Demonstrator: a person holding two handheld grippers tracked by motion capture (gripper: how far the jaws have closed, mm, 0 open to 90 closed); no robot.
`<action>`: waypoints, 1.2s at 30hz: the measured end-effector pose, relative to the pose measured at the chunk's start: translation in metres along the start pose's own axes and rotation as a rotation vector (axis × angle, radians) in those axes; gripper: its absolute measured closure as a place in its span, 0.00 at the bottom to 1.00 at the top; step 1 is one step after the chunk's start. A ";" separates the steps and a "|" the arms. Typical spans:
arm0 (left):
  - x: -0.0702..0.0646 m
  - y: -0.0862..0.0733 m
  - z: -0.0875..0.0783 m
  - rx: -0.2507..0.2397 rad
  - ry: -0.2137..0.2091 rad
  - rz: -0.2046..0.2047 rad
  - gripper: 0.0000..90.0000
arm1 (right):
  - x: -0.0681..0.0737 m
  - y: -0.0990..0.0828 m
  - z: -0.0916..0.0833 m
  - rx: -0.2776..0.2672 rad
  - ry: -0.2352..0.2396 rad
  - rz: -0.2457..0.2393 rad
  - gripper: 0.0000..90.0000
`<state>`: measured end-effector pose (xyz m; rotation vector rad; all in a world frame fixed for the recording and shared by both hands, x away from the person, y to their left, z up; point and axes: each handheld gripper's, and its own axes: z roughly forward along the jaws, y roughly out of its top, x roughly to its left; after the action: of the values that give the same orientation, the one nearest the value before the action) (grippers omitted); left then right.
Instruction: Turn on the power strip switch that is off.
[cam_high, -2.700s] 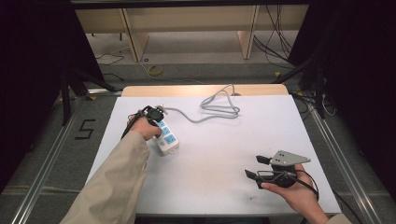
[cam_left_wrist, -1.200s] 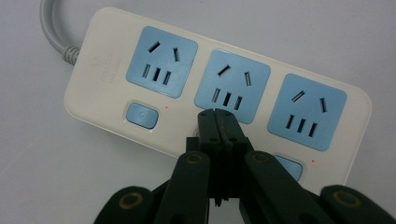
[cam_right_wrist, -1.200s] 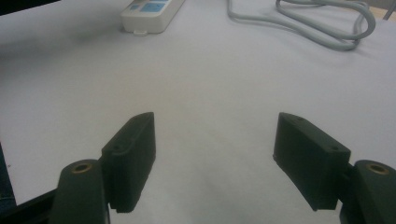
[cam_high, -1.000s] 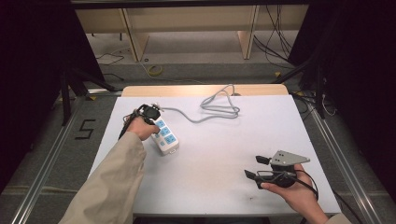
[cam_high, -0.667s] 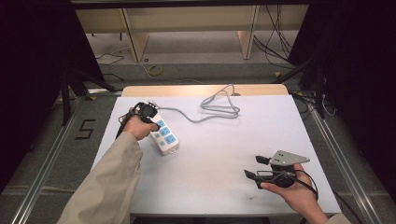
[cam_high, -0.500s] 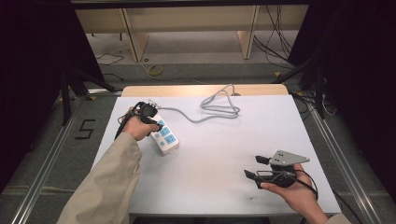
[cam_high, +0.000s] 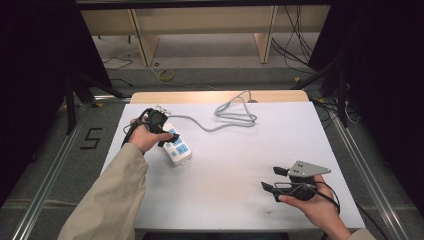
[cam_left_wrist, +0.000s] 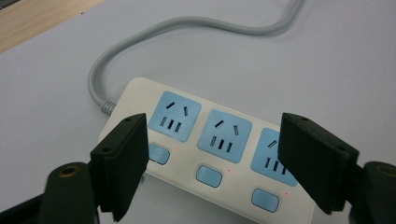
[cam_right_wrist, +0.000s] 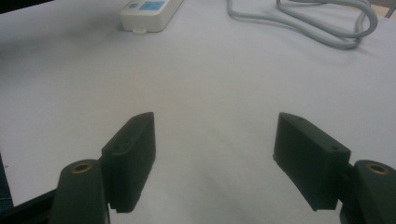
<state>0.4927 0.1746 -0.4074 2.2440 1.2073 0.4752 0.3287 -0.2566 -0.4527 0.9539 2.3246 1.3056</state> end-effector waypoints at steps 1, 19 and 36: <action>-0.001 0.000 -0.001 -0.016 0.001 -0.007 0.24 | 0.000 0.000 0.000 0.000 0.001 -0.001 0.33; -0.004 -0.009 -0.023 -0.143 0.002 -0.008 0.19 | -0.002 0.001 -0.001 -0.007 -0.012 0.003 0.33; -0.022 -0.032 -0.034 -0.149 -0.033 0.054 0.19 | 0.000 0.002 0.001 -0.004 -0.008 -0.002 0.33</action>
<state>0.4418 0.1809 -0.4015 2.1532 1.0611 0.5295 0.3298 -0.2556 -0.4518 0.9529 2.3161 1.3028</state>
